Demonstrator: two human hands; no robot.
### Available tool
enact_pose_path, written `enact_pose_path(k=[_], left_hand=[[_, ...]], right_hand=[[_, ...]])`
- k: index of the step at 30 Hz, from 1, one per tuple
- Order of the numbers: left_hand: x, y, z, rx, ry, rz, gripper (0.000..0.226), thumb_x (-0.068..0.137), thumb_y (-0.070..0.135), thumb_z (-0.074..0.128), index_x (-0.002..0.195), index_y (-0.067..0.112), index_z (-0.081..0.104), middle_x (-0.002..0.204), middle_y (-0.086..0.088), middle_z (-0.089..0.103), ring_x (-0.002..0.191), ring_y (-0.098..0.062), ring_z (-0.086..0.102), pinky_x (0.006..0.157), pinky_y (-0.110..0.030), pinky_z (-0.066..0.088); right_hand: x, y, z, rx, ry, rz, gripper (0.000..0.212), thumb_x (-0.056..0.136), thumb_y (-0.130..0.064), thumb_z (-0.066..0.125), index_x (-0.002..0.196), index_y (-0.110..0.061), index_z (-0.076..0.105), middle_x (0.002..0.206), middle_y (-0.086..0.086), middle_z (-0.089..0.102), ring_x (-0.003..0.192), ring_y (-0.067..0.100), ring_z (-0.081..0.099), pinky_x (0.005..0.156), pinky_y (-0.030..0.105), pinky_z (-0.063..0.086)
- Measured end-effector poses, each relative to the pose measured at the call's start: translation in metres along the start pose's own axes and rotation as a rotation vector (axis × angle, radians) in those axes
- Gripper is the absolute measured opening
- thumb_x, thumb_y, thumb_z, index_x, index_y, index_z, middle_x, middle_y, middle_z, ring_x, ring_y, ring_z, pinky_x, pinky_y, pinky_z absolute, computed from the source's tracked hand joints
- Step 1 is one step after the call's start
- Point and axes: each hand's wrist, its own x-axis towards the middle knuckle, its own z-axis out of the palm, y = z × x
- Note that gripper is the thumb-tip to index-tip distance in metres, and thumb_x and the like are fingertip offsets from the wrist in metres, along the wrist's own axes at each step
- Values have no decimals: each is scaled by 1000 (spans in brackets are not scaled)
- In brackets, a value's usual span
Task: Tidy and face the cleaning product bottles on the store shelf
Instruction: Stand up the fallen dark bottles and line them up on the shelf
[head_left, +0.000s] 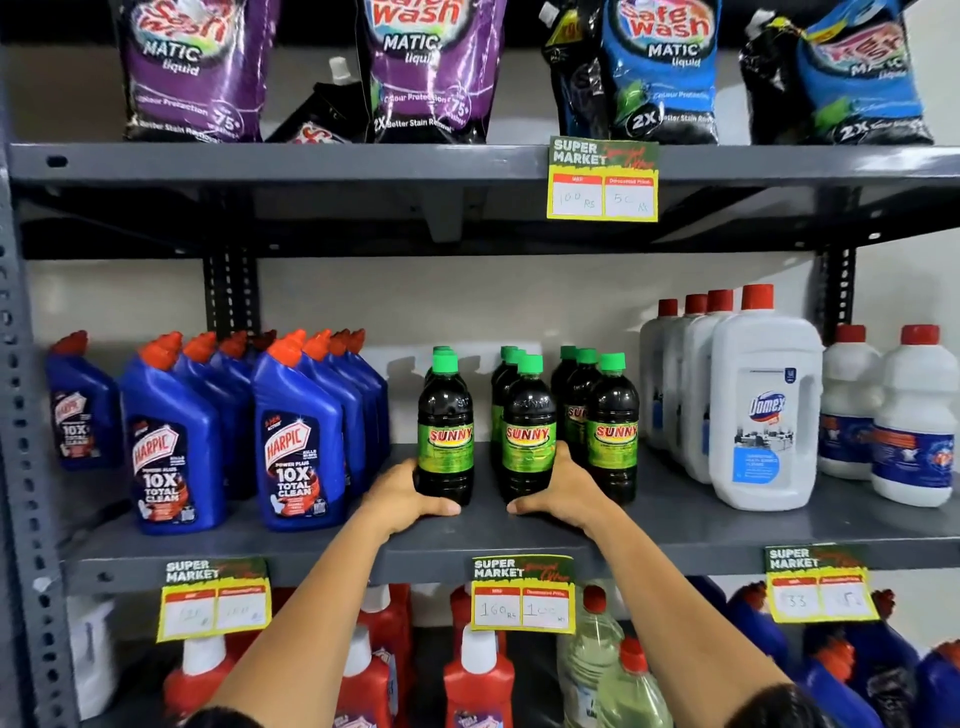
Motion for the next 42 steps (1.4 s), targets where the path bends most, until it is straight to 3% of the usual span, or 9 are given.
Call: enact_pose_path(k=[7,15,25,28,30,31,33,35,42], left_hand=[[3,-2,2,15,22,18,72,53,32,90,117,27,58,112,4,67,106,-17,61,92,-32,46],[3,-3,2,31,19,31,69,55,33,89,116,28,58,116,2,68,100,-15,60,87,-31,45],[2,-1,2,43,9,31,73,57,32,89,122,23,56,121,-1,66,104,-17,58,92,-33,45],[2,0,1,44,2,29,74,58,32,88,123,22,55,120,-1,65,108,-20,58,96,-35,45],[3,1,2,34,-3,37,72,58,31,88,121,23,55,118,-1,65,103,-18,57,92,-33,44],[2,1,2,27,-7,40,69,59,30,88,119,24,55,117,0,65,102,-17,57,91,-32,43],[1,1,2,10,-14,51,62,60,28,88,112,29,55,114,1,65,101,-16,57,90,-32,43],[1,2,3,7,-11,61,61,60,27,88,111,30,55,113,2,65,101,-16,57,90,-32,43],[-3,5,2,29,-12,32,68,61,28,88,122,24,58,119,-1,66,110,-21,58,99,-37,44]], right_hand=[[1,3,-1,3,12,-10,96,49,-29,92,128,-16,39,116,2,62,101,16,54,85,27,42],[4,4,-1,18,-7,14,96,49,-27,92,130,-17,41,115,0,62,102,16,54,87,27,41],[-7,-2,-4,-62,-20,20,96,56,-29,90,134,-11,37,127,7,59,120,25,54,96,32,43],[-29,9,-14,-86,219,21,78,59,-31,88,120,-12,43,108,7,59,109,28,58,85,31,45],[-37,22,-35,-100,464,34,81,56,-30,90,114,-10,38,113,13,52,108,33,54,89,40,46],[-37,27,-47,-102,494,60,89,54,-29,91,119,-8,34,122,17,47,114,36,50,95,44,44],[-30,32,-69,-4,342,120,107,53,-27,92,134,-6,25,137,19,40,126,36,43,104,44,39],[-20,35,-77,50,179,110,111,55,-25,92,139,-7,22,138,14,48,128,30,46,103,37,40],[-2,47,-73,-75,210,115,97,53,-30,90,131,-8,36,126,11,61,118,28,55,90,31,44]])
